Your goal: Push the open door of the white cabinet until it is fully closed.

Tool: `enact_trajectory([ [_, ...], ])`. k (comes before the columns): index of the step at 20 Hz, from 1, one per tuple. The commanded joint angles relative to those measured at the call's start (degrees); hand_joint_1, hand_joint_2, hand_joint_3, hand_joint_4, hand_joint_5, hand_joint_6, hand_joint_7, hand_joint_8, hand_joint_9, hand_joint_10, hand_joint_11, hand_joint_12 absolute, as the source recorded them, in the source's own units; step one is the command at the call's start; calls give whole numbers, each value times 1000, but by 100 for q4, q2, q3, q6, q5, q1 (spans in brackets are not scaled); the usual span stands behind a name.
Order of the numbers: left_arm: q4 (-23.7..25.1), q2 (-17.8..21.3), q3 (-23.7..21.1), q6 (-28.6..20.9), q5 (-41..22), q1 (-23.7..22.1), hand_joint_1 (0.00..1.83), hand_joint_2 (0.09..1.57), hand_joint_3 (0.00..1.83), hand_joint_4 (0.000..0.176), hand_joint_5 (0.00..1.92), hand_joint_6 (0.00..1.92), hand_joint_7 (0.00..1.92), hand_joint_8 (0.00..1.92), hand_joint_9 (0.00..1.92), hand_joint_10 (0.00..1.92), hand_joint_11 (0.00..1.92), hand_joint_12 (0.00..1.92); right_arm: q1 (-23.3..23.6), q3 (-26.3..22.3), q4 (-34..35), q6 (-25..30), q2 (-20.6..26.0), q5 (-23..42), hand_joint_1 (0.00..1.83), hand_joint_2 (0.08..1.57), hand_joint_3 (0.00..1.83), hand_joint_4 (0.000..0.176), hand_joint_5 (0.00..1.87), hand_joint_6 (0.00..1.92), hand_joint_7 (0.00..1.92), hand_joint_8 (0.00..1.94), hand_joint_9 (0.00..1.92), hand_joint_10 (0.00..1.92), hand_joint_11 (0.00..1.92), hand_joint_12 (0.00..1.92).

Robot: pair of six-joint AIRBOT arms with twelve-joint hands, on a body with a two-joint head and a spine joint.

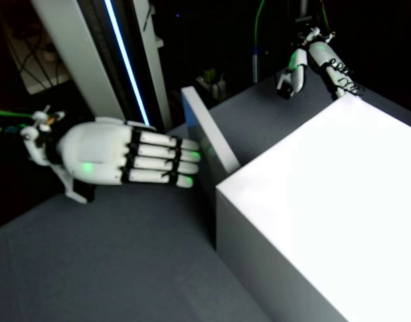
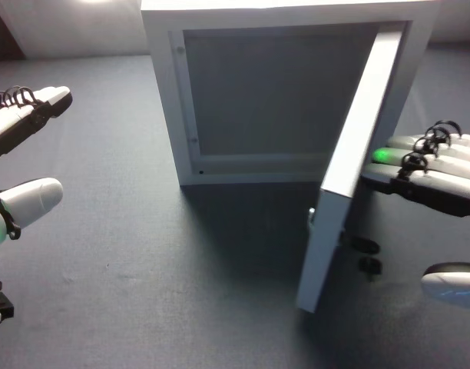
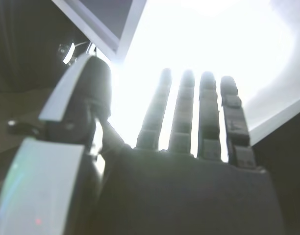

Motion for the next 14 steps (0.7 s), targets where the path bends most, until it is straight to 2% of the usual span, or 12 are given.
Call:
enact_trajectory([
  [1,-123,49,2,-14,-775,0,204,1471,0,0,0,0,0,0,0,0,0,0,107,21,41,69,-38,609,212,1333,1,0,69,0,12,0,5,0,0,195],
  [2,-127,50,2,-14,-781,1,178,1470,0,13,0,0,0,0,0,0,0,0,185,56,-4,83,-103,562,193,1335,1,0,59,0,4,0,0,0,0,74],
  [4,-136,52,1,-14,-795,9,194,1470,0,16,0,0,0,0,0,0,0,0,335,134,-110,138,-231,458,209,1328,0,0,65,3,0,0,0,0,0,35],
  [6,-146,53,0,-14,-809,18,195,1469,0,8,0,0,0,0,0,0,0,0,511,216,-245,197,-365,328,173,1331,0,0,36,0,0,0,0,0,0,90],
  [7,-151,54,1,-14,-816,23,193,1468,0,15,0,0,0,0,0,0,0,0,585,254,-307,233,-425,277,174,1327,0,0,22,5,0,0,0,0,0,17],
  [9,-163,67,1,-14,-831,38,190,1468,0,17,0,0,0,0,0,0,0,0,732,332,-385,266,-568,208,165,1328,1,0,5,0,0,0,0,0,0,0],
  [11,-183,69,0,-13,-843,43,171,1474,1,11,0,0,0,0,0,0,0,0,826,394,-401,266,-669,150,246,1323,0,0,35,12,9,3,7,3,0,0],
  [12,-199,67,0,-7,-857,47,137,1472,1,27,0,0,0,0,0,0,0,0,903,445,-421,276,-743,72,331,1294,13,0,74,16,54,11,80,12,0,221],
  [13,-217,67,-2,-5,-876,57,130,1474,2,21,0,0,0,0,0,0,0,0,971,484,-445,289,-801,13,389,1273,5,0,92,14,87,11,136,27,0,427],
  [14,-233,67,-4,-5,-894,71,110,1477,3,19,0,0,0,0,0,0,0,0,1049,532,-466,293,-874,-72,444,1271,2,0,109,13,109,8,161,29,0,504],
])
